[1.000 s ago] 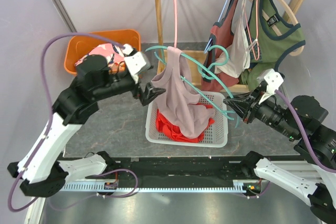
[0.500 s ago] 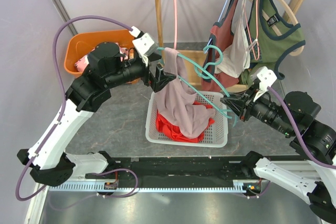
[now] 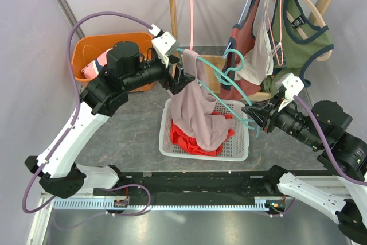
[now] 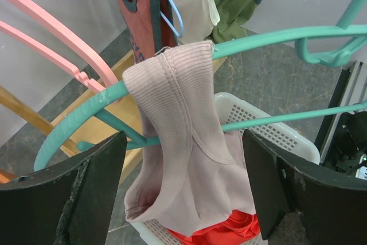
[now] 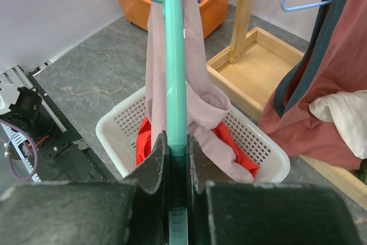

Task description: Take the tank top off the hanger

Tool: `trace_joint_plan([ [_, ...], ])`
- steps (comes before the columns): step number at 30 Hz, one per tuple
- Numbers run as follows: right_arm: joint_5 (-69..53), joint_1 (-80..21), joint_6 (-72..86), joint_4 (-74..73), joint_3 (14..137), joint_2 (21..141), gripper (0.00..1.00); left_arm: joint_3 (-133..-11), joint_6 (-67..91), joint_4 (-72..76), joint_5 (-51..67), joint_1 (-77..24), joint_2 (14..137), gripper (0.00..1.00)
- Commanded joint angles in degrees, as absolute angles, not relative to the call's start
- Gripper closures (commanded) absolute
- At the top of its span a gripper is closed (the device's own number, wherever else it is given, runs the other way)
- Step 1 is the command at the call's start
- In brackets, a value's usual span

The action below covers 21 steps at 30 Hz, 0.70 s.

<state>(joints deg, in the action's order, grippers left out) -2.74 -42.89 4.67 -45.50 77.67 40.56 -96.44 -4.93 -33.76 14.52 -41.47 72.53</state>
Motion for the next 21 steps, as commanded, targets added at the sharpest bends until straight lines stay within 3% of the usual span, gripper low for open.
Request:
trace_joint_plan([
  [1, -5.62, -43.15, 5.45, -39.20, 78.31, 39.55, 1.00, -100.10, -4.48, -30.94, 13.89, -41.48, 75.23, 0.15],
  [3, -6.23, -43.15, 5.62, -39.20, 78.05, 39.46, 1.00, -100.72, -4.57, -30.76, 13.36, -41.48, 76.37, 0.18],
  [6, -7.12, -43.15, 6.06, -39.20, 77.52, 39.38, 1.00, -101.86, -4.92, -30.50, 13.27, -41.66, 77.34, 0.34],
  [12, -7.29, -43.15, 6.06, -39.20, 76.47, 39.02, 1.00, -102.31, -5.89, -30.32, 11.87, -42.01, 77.78, 0.84],
  [15, -6.59, -43.15, 5.89, -39.20, 76.20, 39.02, 1.00, -102.04, -6.24, -30.50, 12.04, -42.01, 77.26, 0.98],
  [21, -3.26, -43.15, 4.84, -40.43, 76.38, 38.94, 1.00, -100.20, -6.42, -31.37, 13.62, -42.01, 73.48, 0.98],
])
